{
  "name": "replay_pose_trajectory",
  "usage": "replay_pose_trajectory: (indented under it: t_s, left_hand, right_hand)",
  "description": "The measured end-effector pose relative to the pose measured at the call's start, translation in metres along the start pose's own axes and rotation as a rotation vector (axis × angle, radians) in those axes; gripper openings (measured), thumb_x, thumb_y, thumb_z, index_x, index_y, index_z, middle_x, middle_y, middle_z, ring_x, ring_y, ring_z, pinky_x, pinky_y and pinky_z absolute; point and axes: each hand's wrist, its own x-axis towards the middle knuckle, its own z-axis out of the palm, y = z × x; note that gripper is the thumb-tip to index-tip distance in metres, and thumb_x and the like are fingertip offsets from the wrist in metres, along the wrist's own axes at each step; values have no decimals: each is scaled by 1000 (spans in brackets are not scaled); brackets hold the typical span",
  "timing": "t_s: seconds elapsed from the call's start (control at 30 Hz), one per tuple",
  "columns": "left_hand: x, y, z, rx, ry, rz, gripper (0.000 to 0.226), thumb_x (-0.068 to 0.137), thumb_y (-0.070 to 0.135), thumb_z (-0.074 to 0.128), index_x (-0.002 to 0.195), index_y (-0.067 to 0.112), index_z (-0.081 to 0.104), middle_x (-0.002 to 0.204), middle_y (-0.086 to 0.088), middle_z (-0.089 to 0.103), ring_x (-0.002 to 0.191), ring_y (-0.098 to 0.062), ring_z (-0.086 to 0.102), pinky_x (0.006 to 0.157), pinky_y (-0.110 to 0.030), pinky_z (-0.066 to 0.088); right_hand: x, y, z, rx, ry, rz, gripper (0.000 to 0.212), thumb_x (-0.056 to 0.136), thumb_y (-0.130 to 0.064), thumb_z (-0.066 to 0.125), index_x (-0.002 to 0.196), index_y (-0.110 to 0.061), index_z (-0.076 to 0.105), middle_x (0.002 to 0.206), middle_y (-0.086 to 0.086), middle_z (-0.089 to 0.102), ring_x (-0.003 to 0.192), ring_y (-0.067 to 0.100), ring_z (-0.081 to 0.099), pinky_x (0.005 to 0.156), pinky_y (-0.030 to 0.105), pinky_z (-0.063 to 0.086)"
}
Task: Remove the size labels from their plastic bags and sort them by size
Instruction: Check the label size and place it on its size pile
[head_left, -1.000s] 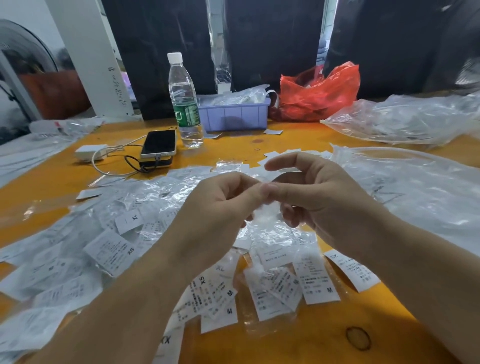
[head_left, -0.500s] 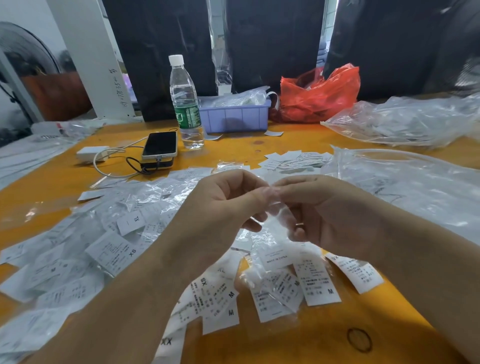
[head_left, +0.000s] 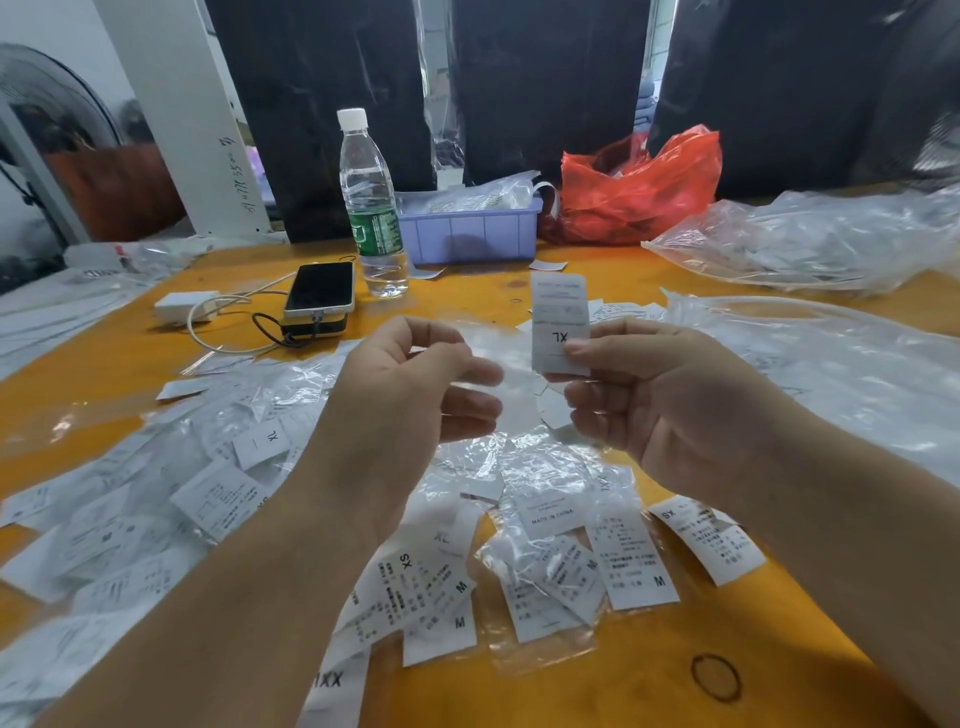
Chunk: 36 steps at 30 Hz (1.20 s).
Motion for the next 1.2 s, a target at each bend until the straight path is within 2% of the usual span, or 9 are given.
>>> replay_pose_trajectory:
  t_s: [0.13, 0.43, 0.63, 0.73, 0.8, 0.9, 1.0, 1.1, 1.2]
  left_hand:
    - [0, 1, 2, -143, 5, -56, 12, 92, -3, 52, 90, 9, 52, 74, -14, 71, 59, -26, 68, 54, -32, 56]
    - [1, 1, 9, -390, 0, -181, 15, 92, -8, 47, 94, 7, 48, 74, -18, 71, 65, -29, 71, 57, -36, 60]
    - [3, -1, 7, -345, 115, -110, 21, 88, -11, 53, 86, 10, 50, 69, -13, 69, 63, -24, 69, 56, -35, 58]
    - [3, -3, 6, -279, 161, -85, 23, 86, -9, 56, 85, 12, 47, 92, -26, 70, 77, -31, 72, 59, -35, 59]
    - [1, -5, 8, -233, 159, -63, 26, 86, -7, 60, 91, 13, 46, 106, -28, 66, 79, -27, 74, 63, -34, 59]
    - [0, -6, 9, -231, 133, -37, 34, 83, -10, 63, 102, 14, 48, 103, -20, 69, 81, -23, 74, 67, -34, 60]
    - [-1, -6, 10, -256, 71, -57, 40, 79, -12, 65, 105, 14, 49, 100, -19, 71, 85, -27, 74, 70, -35, 60]
    - [-2, -5, 12, -252, -4, -108, 43, 77, -12, 66, 108, 13, 51, 100, -20, 71, 85, -27, 73, 68, -33, 59]
    - [-1, -5, 8, -133, -62, -177, 36, 82, -11, 60, 108, 13, 56, 91, -14, 70, 76, -21, 67, 65, -29, 58]
  right_hand:
    - [-2, -1, 2, 79, -45, 10, 32, 65, -11, 66, 96, -5, 64, 73, 7, 70, 52, 12, 62, 46, 22, 52]
    - [-5, 2, 3, 158, -140, 67, 35, 66, -15, 70, 100, -11, 64, 90, 6, 68, 60, 11, 57, 52, 22, 53]
    - [-8, 4, 8, 97, -242, -4, 11, 70, -13, 69, 78, -14, 61, 98, 12, 68, 58, 12, 57, 50, 24, 53]
    - [-11, 6, 10, 47, -305, -27, 12, 70, -11, 74, 72, -14, 62, 98, 14, 69, 57, 12, 57, 50, 23, 53]
    - [-12, 8, 12, 8, -330, -23, 11, 65, -15, 77, 67, -16, 66, 93, 11, 70, 59, 12, 57, 52, 24, 54]
    - [-12, 11, 14, -66, -295, -25, 14, 63, -15, 82, 63, -19, 69, 92, 10, 71, 61, 12, 58, 54, 25, 55]
    - [-10, 12, 13, -98, -195, -29, 9, 61, -15, 76, 62, -17, 68, 89, 11, 72, 59, 13, 58, 52, 25, 54]
    - [-8, 12, 12, -165, -54, -63, 15, 62, -14, 74, 73, -8, 67, 79, 11, 69, 52, 12, 56, 49, 25, 53]
    - [-7, 10, 9, -283, 26, -144, 12, 74, -8, 74, 80, -2, 65, 73, 9, 66, 51, 11, 54, 50, 26, 53]
